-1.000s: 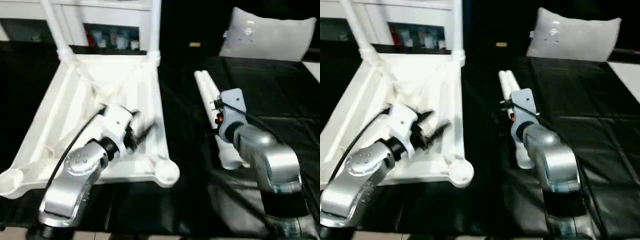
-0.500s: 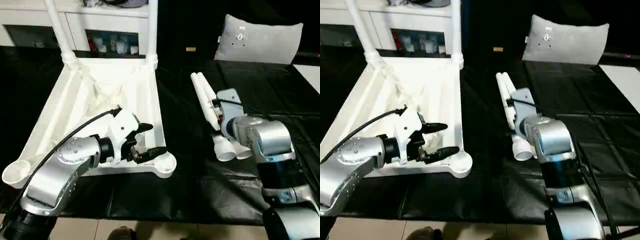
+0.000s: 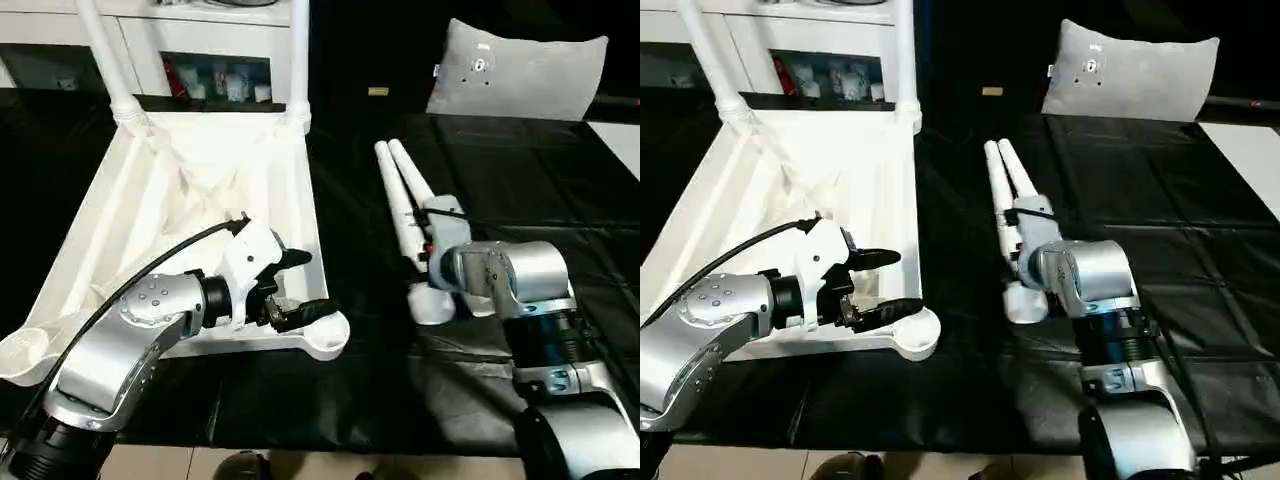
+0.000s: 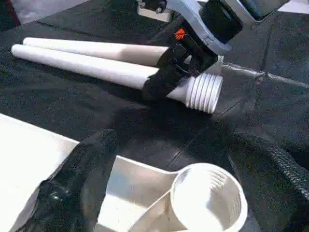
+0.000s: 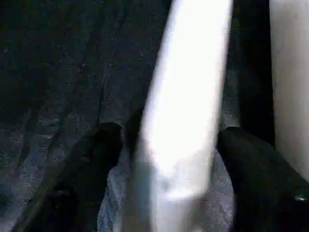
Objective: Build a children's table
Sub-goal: Pick table leg
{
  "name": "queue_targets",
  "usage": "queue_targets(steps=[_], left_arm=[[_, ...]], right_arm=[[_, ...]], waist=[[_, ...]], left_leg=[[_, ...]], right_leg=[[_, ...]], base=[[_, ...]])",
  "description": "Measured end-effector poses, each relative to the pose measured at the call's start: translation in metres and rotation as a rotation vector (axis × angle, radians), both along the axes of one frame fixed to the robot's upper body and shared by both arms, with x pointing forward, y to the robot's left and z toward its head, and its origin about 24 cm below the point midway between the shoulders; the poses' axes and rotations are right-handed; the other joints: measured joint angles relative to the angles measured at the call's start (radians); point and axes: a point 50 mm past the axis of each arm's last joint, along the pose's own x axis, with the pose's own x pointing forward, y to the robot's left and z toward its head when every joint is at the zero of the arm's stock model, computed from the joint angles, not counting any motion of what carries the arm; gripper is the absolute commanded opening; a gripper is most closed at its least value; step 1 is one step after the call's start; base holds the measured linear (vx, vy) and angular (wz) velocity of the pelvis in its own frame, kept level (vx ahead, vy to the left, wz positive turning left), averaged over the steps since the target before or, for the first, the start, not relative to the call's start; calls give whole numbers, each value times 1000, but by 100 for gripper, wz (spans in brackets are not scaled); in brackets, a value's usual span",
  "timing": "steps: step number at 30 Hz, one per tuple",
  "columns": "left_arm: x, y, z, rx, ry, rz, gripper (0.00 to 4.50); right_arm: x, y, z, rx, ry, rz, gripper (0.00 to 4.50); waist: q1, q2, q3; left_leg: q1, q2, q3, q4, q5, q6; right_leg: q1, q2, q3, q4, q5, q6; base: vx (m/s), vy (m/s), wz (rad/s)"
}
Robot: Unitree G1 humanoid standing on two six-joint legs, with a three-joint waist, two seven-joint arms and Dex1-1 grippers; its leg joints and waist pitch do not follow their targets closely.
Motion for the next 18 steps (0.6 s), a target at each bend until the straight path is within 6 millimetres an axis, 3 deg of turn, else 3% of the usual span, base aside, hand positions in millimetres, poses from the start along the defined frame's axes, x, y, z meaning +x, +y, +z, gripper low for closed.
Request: queue_targets(steps=[9,18], left_arm=[[0,0,0,3,0,-1,407],[0,0,0,5,0,-1,407]], right_arm=[[-1,-2,-4,50,38,5,269],[-2,-3,-6,80,49,2,196]], waist=[[22,-1,-1],[24,-3,-2]], left_leg=[[1,4,8,0,0,0],[1,6,11,0,1,0]], right_leg=[[0,0,0,0,0,0],[0,0,0,0,1,0]], base=[[0,0,0],[0,0,0]])
